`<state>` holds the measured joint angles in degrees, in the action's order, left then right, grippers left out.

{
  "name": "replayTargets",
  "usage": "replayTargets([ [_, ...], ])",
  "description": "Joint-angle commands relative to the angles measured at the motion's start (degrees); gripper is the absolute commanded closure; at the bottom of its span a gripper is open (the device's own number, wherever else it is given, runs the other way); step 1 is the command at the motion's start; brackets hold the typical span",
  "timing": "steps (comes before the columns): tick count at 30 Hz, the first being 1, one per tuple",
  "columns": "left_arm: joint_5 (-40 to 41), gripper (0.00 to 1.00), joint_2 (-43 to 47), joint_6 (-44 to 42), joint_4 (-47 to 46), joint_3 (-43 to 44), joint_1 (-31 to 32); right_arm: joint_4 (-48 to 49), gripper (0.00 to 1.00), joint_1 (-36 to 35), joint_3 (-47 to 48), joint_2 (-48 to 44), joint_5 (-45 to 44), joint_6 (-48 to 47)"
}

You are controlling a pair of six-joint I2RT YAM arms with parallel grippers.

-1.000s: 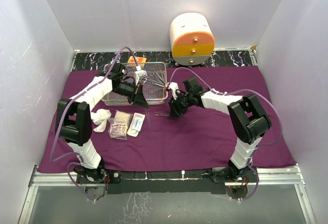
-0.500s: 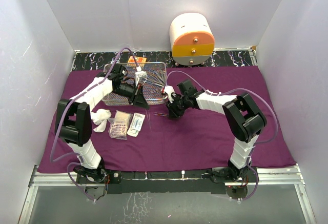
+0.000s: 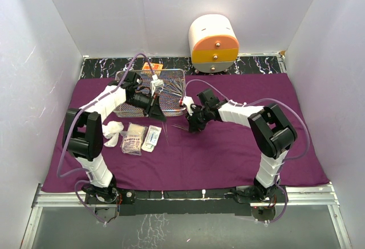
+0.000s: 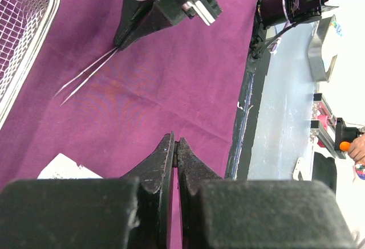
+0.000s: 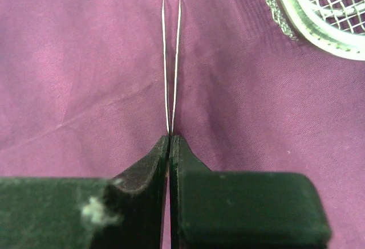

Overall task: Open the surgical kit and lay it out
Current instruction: Pick up the medical item from the surgical kit, then place the medical item in the surgical kit.

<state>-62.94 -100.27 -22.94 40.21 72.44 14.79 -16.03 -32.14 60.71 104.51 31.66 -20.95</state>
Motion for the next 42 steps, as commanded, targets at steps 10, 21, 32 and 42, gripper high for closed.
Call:
replayTargets([
  [10, -5.24, 1.00, -2.75, -0.31, -2.55, 2.62, -0.22, -1.16, 1.00, 1.98, 2.14, -8.93, 6.20, 0.21],
  [21, -7.41, 1.00, -8.58, -2.87, -1.69, 3.96, 2.23, 3.28, 1.00, 14.81, -0.01, -15.09, 15.19, 8.14],
  [32, -10.18, 1.00, -21.76, -10.30, 9.38, 13.91, 4.29, 5.39, 1.00, 19.22, -2.15, -16.80, 15.14, 9.27],
  [42, -11.26, 1.00, -26.75, -10.77, 10.52, 17.07, 4.33, 5.31, 1.00, 19.22, -2.32, -15.83, 14.77, 8.84],
])
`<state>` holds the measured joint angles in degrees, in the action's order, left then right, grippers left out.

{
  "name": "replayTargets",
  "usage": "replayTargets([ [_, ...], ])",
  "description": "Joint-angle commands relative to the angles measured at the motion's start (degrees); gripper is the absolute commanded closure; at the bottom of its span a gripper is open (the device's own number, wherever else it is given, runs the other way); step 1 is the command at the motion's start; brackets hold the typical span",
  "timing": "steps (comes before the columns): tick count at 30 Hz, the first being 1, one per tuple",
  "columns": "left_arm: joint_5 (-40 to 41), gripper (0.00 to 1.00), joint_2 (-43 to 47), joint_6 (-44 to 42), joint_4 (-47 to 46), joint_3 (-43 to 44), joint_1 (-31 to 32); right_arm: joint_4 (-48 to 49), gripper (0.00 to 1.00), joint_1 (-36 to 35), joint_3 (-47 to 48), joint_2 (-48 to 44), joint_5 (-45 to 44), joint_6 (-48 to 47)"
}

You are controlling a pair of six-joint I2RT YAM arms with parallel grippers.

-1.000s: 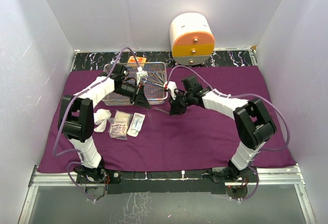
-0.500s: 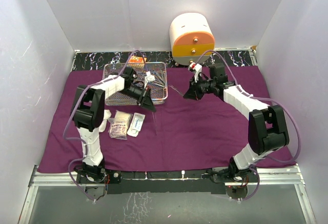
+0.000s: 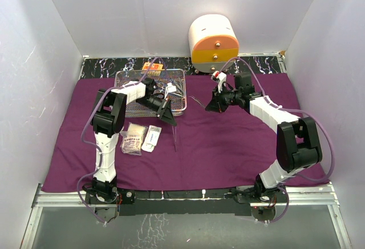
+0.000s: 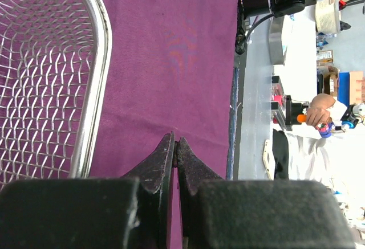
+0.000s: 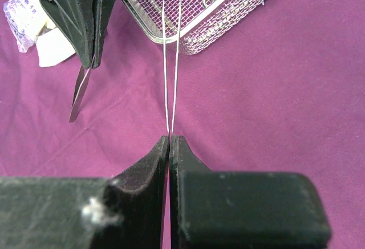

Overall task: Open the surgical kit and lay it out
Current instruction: Place the medical item in the surgical kit.

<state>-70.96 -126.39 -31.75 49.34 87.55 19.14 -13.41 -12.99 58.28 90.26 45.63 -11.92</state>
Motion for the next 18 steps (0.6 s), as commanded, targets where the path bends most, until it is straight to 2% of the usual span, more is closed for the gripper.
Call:
replayTargets([
  [1, -3.08, 1.00, -0.80, -1.71, 0.99, 2.01, -0.06, 2.69, 1.00, 0.07, 0.08, -1.50, 0.77, -0.28],
  [18, -0.59, 0.90, -4.06, -3.04, 1.45, 4.78, 0.33, 2.36, 1.00, 0.07, 0.13, -0.47, 0.73, -0.58],
])
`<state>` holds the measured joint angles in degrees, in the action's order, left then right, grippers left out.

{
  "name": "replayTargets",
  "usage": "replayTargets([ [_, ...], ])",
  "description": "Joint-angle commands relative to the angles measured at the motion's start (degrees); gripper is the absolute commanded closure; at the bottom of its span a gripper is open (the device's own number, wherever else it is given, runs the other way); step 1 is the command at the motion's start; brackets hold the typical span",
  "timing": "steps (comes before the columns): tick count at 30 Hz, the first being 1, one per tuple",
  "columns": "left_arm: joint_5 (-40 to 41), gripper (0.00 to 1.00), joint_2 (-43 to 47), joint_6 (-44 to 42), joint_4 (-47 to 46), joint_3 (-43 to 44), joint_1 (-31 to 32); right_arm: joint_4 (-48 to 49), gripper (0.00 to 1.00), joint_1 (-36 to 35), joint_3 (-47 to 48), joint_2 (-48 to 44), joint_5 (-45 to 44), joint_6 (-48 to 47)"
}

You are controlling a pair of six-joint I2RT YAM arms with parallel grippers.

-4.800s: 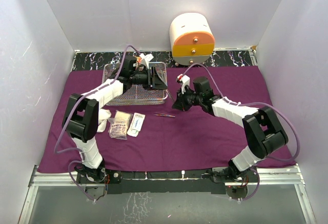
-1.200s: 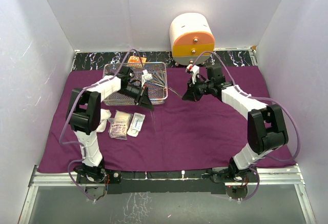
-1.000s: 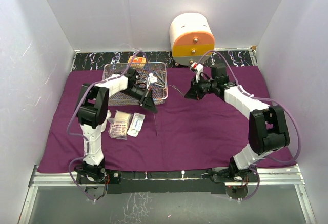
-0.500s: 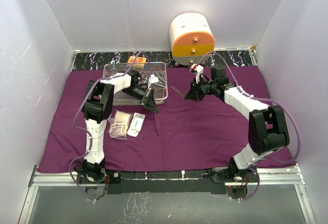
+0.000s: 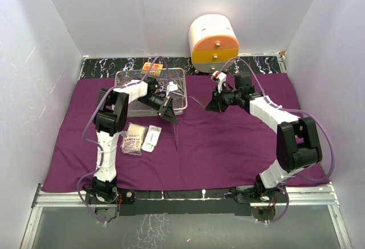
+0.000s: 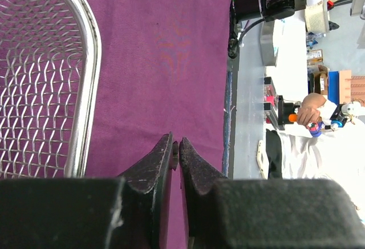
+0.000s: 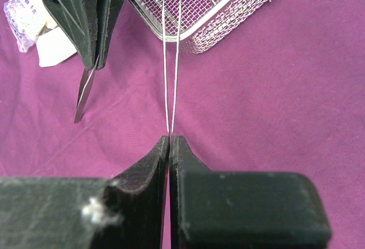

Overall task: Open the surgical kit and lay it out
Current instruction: Place the medical item in the surgical kit.

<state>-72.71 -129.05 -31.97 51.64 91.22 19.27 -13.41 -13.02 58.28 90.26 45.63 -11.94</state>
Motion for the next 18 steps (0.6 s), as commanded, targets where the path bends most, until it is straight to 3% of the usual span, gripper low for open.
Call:
replayTargets([
  [1, 1.38, 0.89, -1.31, -2.90, -0.90, 1.14, 0.24, 2.34, 1.00, 0.14, 0.15, -0.43, 0.77, -0.64],
  [18, 6.13, 0.80, -0.34, -2.73, -1.07, 4.00, 0.64, 2.07, 1.00, 0.10, 0.25, -0.16, 1.12, -0.71],
])
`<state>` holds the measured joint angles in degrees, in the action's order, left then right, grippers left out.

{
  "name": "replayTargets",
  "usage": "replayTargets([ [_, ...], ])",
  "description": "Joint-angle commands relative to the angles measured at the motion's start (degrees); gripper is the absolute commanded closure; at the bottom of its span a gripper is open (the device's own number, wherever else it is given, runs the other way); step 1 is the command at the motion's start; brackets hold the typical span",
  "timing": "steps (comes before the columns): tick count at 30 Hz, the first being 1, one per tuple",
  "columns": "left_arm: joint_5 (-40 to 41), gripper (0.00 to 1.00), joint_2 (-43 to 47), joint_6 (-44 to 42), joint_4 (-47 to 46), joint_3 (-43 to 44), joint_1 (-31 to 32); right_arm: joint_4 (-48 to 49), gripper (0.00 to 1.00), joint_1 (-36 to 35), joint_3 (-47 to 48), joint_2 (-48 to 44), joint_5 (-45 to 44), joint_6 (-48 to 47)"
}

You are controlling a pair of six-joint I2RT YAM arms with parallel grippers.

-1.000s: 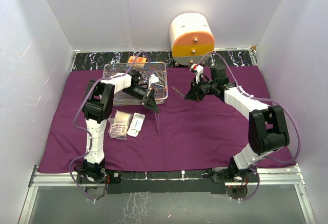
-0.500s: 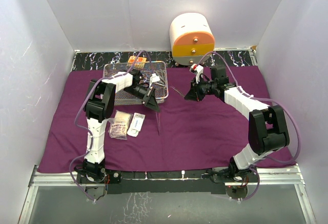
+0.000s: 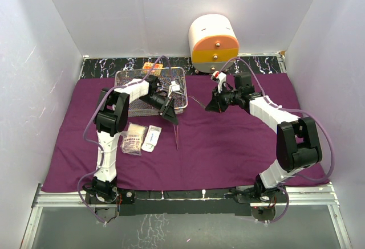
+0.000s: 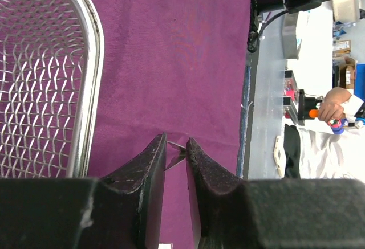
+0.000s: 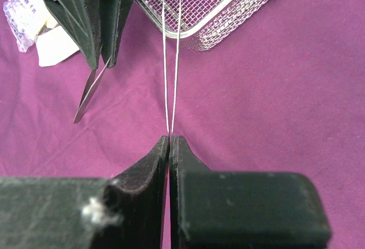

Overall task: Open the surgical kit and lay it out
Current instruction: Place the medical item in the surgical kit.

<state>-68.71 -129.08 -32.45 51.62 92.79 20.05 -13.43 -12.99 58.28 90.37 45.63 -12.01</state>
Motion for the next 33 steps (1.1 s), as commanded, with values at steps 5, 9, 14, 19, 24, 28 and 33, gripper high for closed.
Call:
replayTargets([
  [5, 3.02, 0.77, -0.30, -2.44, -0.34, 3.67, -0.24, 2.01, 1.00, 0.08, 0.25, -0.22, 1.17, -0.71],
  [9, 3.86, 0.75, -0.13, -2.70, 0.59, 5.06, -0.18, 2.05, 1.00, 0.08, 0.28, -0.20, 1.17, -0.76],
  [14, 4.84, 0.74, 0.05, -3.32, 2.18, 7.25, -0.14, 1.97, 1.00, 0.07, 0.30, -0.20, 1.28, -0.66],
  [19, 5.94, 0.72, 0.88, -3.59, 3.08, 9.11, -0.18, 1.92, 1.00, 0.08, 0.25, -0.29, 1.37, -0.80],
  [24, 6.93, 0.71, 2.48, -2.44, 2.54, 9.74, -0.20, 1.99, 1.00, 0.08, 0.18, -0.54, 1.35, -0.79],
  [28, 8.80, 0.70, 6.60, 1.92, -4.08, 3.85, 0.25, 2.03, 1.00, 0.08, 0.08, -0.90, 1.31, -0.86],
  [33, 14.91, 0.67, 15.94, 17.99, -27.38, -14.55, 3.03, 2.49, 1.00, 1.10, 0.11, -1.62, 1.74, 0.02],
])
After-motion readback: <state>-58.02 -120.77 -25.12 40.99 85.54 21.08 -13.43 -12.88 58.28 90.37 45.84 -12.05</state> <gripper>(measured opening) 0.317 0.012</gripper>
